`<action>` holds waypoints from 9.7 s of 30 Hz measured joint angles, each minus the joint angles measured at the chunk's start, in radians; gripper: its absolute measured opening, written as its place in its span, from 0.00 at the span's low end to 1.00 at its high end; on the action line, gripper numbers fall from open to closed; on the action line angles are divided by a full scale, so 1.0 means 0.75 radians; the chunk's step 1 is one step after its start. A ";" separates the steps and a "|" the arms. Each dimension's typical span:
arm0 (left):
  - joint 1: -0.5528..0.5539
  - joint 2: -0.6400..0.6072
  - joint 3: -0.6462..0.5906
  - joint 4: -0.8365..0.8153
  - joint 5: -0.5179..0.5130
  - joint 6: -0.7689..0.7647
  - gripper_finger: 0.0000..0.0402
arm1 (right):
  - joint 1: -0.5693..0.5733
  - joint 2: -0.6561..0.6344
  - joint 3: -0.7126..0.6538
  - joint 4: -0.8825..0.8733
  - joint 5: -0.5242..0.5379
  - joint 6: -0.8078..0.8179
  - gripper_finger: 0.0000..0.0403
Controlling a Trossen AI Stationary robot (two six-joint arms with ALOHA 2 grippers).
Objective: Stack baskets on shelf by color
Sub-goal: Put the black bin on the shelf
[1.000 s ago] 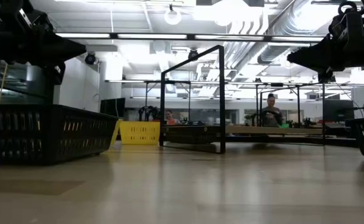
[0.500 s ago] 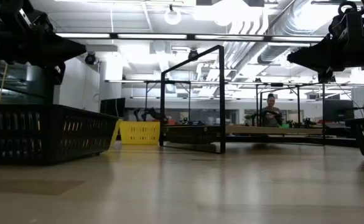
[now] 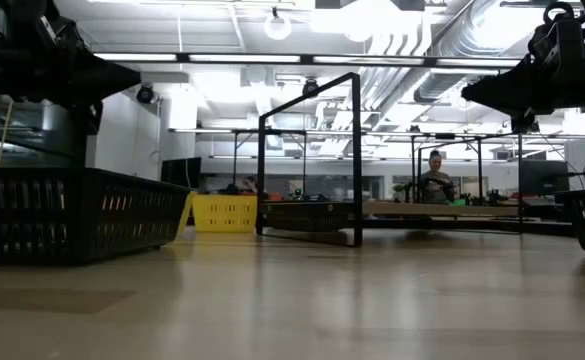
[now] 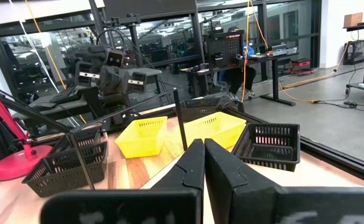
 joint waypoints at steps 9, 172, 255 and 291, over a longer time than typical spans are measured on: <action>-0.001 0.004 0.000 0.106 -0.167 -0.064 0.00 | 0.000 0.000 0.000 0.000 0.000 0.000 0.00; 0.411 1.795 1.017 0.248 -0.738 0.090 0.00 | 0.000 0.000 0.000 0.000 0.000 0.000 0.00; 0.474 2.666 2.053 -0.559 0.258 -0.173 0.00 | 0.000 0.000 0.000 -0.001 0.000 0.000 0.00; 0.313 2.649 2.055 -0.683 -0.004 -0.081 0.22 | 0.000 0.000 0.000 -0.001 0.000 -0.001 0.00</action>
